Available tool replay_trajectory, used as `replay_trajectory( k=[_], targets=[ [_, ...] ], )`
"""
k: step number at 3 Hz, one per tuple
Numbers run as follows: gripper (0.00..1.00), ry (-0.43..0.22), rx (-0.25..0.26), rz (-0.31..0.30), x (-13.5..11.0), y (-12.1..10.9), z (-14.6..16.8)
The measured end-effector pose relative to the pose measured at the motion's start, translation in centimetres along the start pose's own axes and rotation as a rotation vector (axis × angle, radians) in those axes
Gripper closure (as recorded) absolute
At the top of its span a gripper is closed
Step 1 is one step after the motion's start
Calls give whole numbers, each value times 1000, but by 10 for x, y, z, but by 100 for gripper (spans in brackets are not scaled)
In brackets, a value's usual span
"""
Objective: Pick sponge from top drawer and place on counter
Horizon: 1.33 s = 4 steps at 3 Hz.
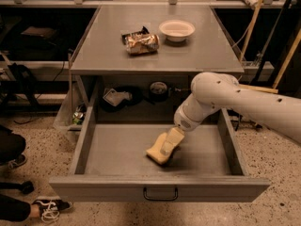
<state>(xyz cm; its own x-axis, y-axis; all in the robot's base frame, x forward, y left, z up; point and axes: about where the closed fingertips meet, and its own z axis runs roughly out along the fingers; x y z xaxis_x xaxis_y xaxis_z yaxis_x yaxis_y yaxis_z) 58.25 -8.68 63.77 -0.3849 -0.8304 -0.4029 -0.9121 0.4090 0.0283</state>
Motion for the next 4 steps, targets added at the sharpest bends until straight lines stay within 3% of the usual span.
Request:
replay_trajectory(
  k=[2,3,4],
  targets=[
    [0,-25,-76,63,39,18,30],
    [0,-25,-77,64,40,18,30],
    [0,-55,-106,17,28,36,43]
  ],
)
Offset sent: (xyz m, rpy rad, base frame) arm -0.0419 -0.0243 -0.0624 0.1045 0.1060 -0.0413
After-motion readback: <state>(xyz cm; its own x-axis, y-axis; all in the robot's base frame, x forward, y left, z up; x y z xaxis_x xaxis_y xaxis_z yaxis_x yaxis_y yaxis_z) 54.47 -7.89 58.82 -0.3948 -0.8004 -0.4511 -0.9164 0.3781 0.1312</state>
